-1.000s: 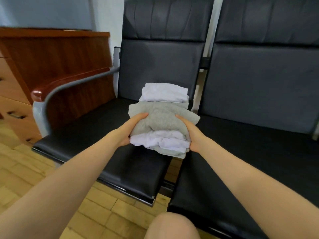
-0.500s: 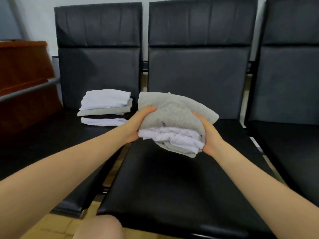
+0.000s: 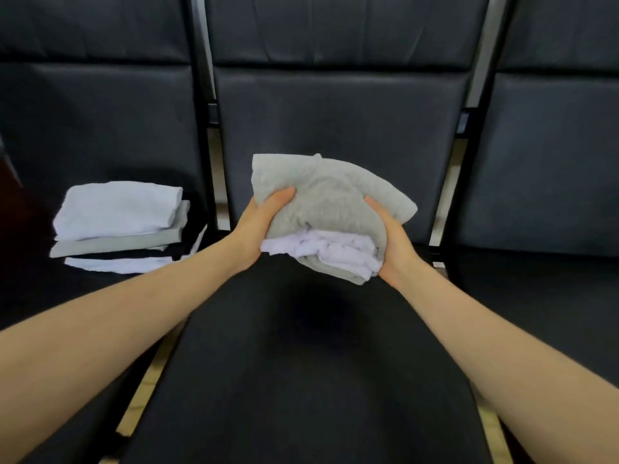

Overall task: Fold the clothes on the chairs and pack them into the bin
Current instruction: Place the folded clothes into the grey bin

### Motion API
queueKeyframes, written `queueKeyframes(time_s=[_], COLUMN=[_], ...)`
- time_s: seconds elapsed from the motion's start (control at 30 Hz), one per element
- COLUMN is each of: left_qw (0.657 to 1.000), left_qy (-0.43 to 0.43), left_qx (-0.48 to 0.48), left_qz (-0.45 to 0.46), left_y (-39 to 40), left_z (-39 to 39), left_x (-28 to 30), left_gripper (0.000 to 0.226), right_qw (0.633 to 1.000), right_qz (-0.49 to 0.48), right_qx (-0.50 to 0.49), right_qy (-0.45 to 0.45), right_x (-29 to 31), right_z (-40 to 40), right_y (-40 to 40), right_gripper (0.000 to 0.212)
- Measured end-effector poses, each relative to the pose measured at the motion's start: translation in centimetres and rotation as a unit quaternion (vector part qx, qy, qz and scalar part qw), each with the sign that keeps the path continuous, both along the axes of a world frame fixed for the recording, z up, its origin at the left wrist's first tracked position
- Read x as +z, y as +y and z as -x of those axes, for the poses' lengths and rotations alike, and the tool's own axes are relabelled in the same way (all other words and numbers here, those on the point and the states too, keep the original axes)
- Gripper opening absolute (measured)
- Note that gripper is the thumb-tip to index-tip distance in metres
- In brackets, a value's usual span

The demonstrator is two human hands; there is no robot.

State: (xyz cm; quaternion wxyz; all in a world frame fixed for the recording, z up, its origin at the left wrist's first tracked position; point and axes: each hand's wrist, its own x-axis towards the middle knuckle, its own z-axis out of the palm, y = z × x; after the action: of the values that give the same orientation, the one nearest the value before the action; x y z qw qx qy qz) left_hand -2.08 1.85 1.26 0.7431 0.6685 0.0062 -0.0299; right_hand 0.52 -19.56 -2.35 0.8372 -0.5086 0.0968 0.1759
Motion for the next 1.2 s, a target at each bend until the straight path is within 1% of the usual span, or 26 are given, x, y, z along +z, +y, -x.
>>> queueKeyframes(time_s=[0.07, 0.13, 0.2, 0.23, 0.33, 0.4, 0.47, 0.53, 0.6, 0.63, 0.67, 0.77, 0.87, 0.93, 1.03, 1.1, 1.2], left_qw=[0.999, 0.998, 0.996, 0.996, 0.994, 0.991, 0.985, 0.98, 0.975, 0.973, 0.97, 0.964, 0.958, 0.958, 0.958, 0.959, 0.958], left_qy=[0.02, 0.039, 0.054, 0.055, 0.057, 0.071, 0.09, 0.095, 0.092, 0.087, 0.085, 0.096, 0.102, 0.089, 0.062, 0.062, 0.074], left_qx=[0.004, 0.034, 0.055, 0.063, 0.082, 0.103, 0.134, 0.162, 0.19, 0.206, 0.22, 0.243, 0.26, 0.268, 0.277, 0.275, 0.274], left_qz=[0.025, 0.041, 0.041, 0.037, 0.035, 0.038, 0.059, 0.071, 0.067, 0.063, 0.055, 0.048, 0.06, 0.056, 0.036, 0.034, 0.037], left_y=[-0.2, 0.1, 0.9, 1.8, 4.7, 7.5, 10.0, 12.4, 14.7, 15.9, 17.4, 22.2, 28.2, 32.1, 38.3, 41.6, 45.7], left_z=[0.8, 1.1, 1.4, 1.7, 3.9, 6.3, 8.3, 10.3, 11.6, 12.2, 13.0, 15.3, 17.7, 19.0, 20.8, 21.5, 21.7], left_x=[3.9, 8.2, 13.0, 16.5, 24.8, 30.8, 35.6, 40.2, 44.3, 46.1, 48.0, 52.4, 55.5, 56.8, 58.2, 58.7, 59.0], left_gripper=[0.048, 0.049, 0.051, 0.052, 0.049, 0.048, 0.047, 0.041, 0.029, 0.026, 0.029, 0.045, 0.042, 0.039, 0.049, 0.052, 0.046], right_qw=[0.999, 0.998, 0.998, 0.998, 0.998, 0.995, 0.992, 0.988, 0.985, 0.984, 0.983, 0.979, 0.972, 0.969, 0.965, 0.962, 0.956], right_qz=[-0.029, -0.039, -0.021, -0.005, 0.034, 0.057, 0.052, 0.053, 0.04, 0.036, 0.037, 0.028, 0.021, 0.02, 0.028, 0.018, -0.002], right_qx=[-0.002, 0.003, 0.015, 0.025, 0.05, 0.081, 0.113, 0.143, 0.166, 0.174, 0.183, 0.202, 0.235, 0.245, 0.261, 0.272, 0.293], right_qy=[0.032, 0.049, 0.054, 0.053, 0.027, -0.002, -0.017, -0.013, -0.006, -0.003, -0.002, -0.002, -0.001, -0.009, -0.01, -0.002, 0.013], right_x=[3.8, 8.2, 13.2, 17.0, 25.9, 32.8, 38.3, 43.1, 46.9, 48.6, 50.3, 54.4, 57.4, 58.5, 59.5, 59.8, 59.4], right_z=[0.8, 1.2, 1.5, 1.4, 1.5, 2.4, 3.2, 4.1, 4.7, 4.9, 5.1, 5.7, 7.2, 8.0, 9.3, 10.2, 10.5], right_y=[-0.1, 0.4, 1.1, 1.8, 3.9, 6.0, 8.6, 11.8, 14.7, 16.1, 17.9, 23.4, 30.0, 34.0, 40.4, 43.8, 47.9], right_gripper=[0.093, 0.094, 0.1, 0.103, 0.105, 0.096, 0.087, 0.084, 0.08, 0.079, 0.079, 0.074, 0.068, 0.073, 0.084, 0.083, 0.088])
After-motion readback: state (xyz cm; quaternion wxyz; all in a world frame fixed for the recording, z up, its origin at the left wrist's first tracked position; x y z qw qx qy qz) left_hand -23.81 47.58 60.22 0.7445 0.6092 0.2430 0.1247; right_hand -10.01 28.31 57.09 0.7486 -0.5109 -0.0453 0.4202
